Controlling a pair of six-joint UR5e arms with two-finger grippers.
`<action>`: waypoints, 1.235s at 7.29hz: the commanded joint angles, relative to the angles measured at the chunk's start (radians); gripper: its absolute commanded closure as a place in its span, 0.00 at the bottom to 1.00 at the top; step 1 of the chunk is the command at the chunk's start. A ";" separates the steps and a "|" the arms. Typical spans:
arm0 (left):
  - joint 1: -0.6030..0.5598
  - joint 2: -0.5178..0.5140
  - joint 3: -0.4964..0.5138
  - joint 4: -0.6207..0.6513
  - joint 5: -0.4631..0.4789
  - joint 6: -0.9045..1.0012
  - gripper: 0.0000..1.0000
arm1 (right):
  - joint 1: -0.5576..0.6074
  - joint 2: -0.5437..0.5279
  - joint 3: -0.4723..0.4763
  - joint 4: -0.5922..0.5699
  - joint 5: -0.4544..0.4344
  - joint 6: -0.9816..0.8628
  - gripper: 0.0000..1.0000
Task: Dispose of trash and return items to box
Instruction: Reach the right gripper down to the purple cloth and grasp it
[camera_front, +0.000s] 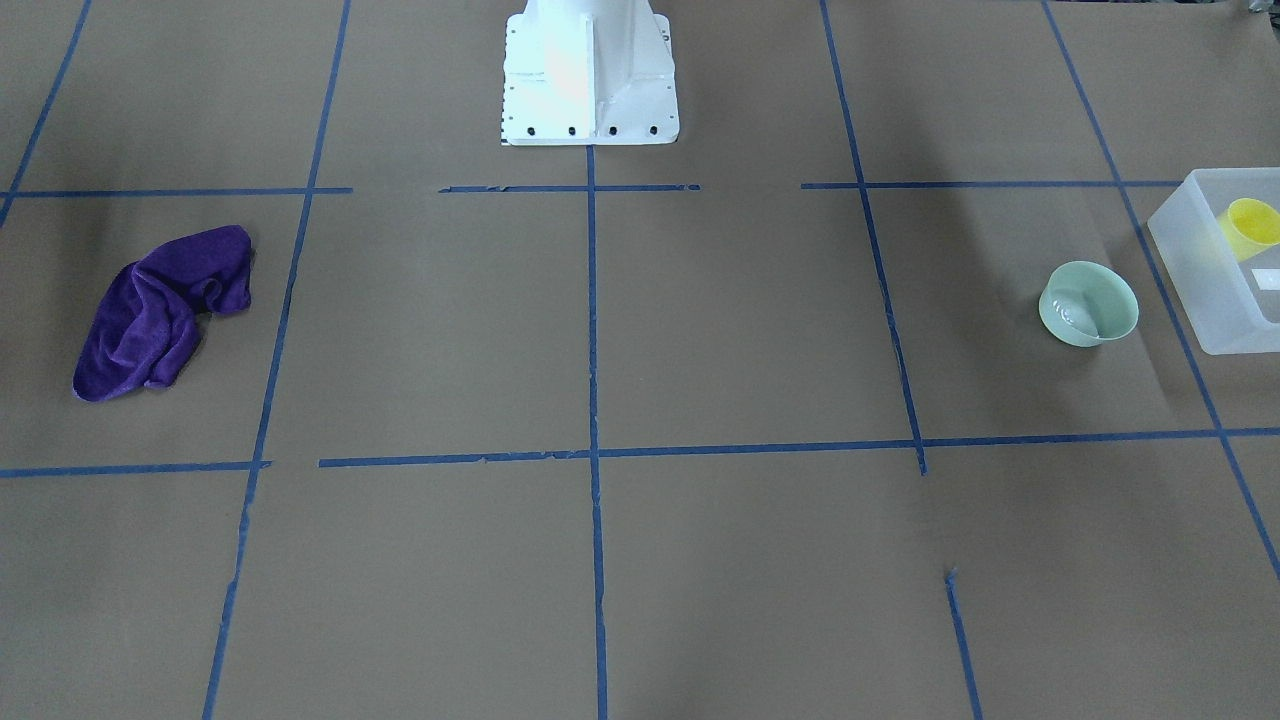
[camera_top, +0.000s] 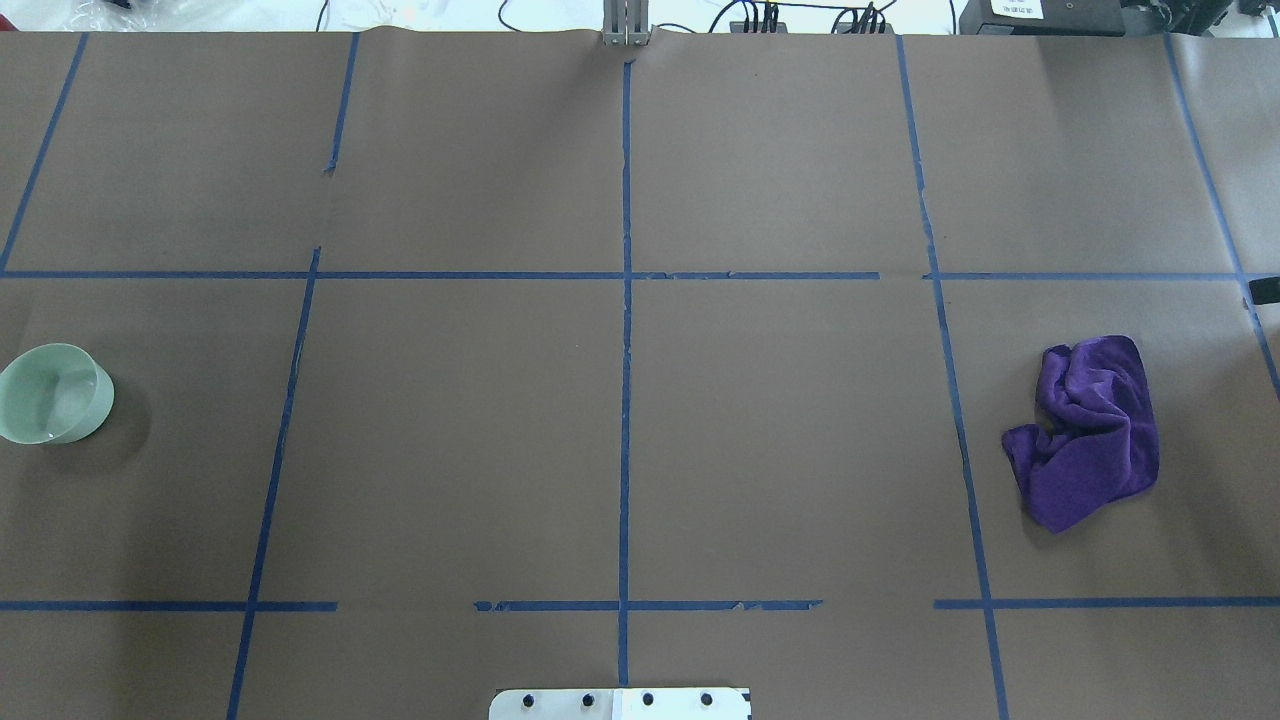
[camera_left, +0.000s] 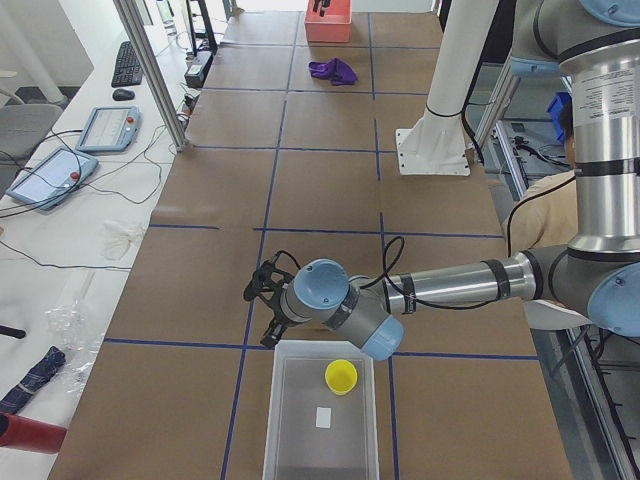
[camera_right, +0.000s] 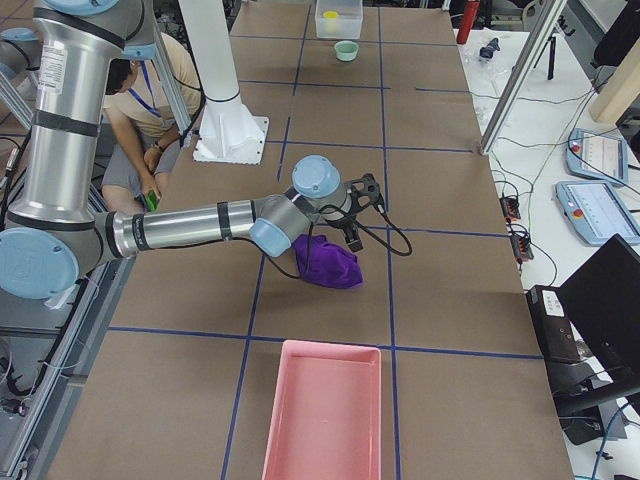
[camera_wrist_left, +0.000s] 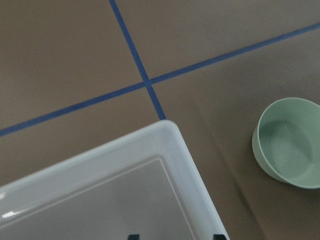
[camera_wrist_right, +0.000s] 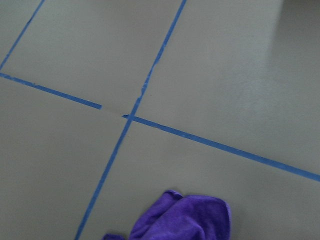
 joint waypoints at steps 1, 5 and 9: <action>0.001 -0.015 -0.010 0.007 0.000 0.000 0.00 | -0.217 -0.059 0.001 0.122 -0.232 0.163 0.00; 0.002 -0.017 -0.019 0.007 0.002 -0.001 0.00 | -0.622 -0.081 -0.003 0.122 -0.676 0.435 0.46; 0.001 -0.014 -0.017 0.007 0.002 -0.001 0.00 | -0.638 -0.139 -0.016 0.113 -0.680 0.250 1.00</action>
